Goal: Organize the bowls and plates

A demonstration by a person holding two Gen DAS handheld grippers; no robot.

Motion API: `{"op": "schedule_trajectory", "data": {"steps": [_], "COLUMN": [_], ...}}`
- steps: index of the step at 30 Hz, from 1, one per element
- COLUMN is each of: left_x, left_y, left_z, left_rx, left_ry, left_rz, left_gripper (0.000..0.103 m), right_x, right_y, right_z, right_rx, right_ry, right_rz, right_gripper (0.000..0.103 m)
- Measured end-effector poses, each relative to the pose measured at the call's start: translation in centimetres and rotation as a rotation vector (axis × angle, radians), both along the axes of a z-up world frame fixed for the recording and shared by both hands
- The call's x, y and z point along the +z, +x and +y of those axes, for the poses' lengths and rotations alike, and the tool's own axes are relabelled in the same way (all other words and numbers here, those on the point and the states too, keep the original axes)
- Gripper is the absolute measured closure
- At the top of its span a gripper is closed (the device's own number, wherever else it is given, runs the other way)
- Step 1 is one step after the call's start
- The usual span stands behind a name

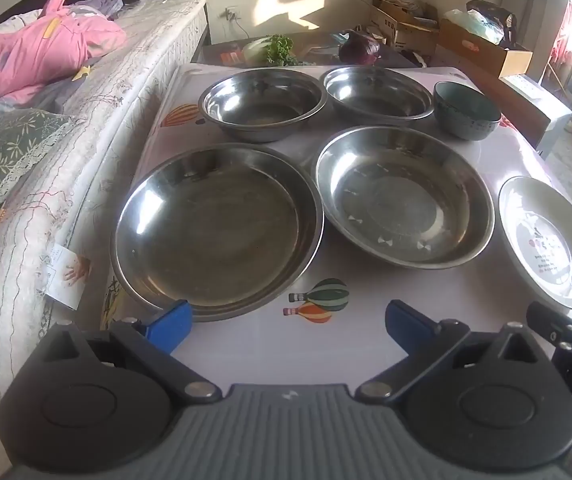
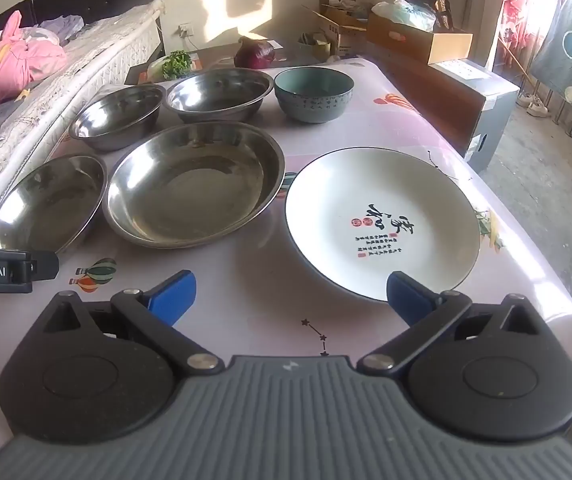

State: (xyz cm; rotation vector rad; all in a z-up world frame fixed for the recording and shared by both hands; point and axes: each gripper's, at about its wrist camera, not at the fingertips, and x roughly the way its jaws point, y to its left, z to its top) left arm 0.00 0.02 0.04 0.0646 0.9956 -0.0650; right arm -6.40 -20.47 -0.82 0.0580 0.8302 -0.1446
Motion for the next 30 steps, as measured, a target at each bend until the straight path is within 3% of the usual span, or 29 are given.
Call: {"op": "schedule_trajectory", "data": {"steps": [7,13,30], "left_x": [0.2,0.8,1.4], "left_y": [-1.1,-2.1,-3.5], "left_z": [-2.0,-1.4,-2.0], "left_rx": [-0.034,-0.048,-0.113], "left_ry": [0.007,-0.03,-0.008], "left_rz": [0.005,-0.003,-0.023], "left_gripper": [0.0,0.0,0.0], "right_x": [0.1,0.6,1.2], "right_y": [-0.5,-1.6,-2.0], "right_z": [-1.0,-0.9,-0.4], "right_rx": [0.008,0.005,0.013], "right_ry": [0.016,0.002,-0.015], "right_rz": [0.014,0.005,0.008], "right_gripper": [0.001,0.001,0.001]}}
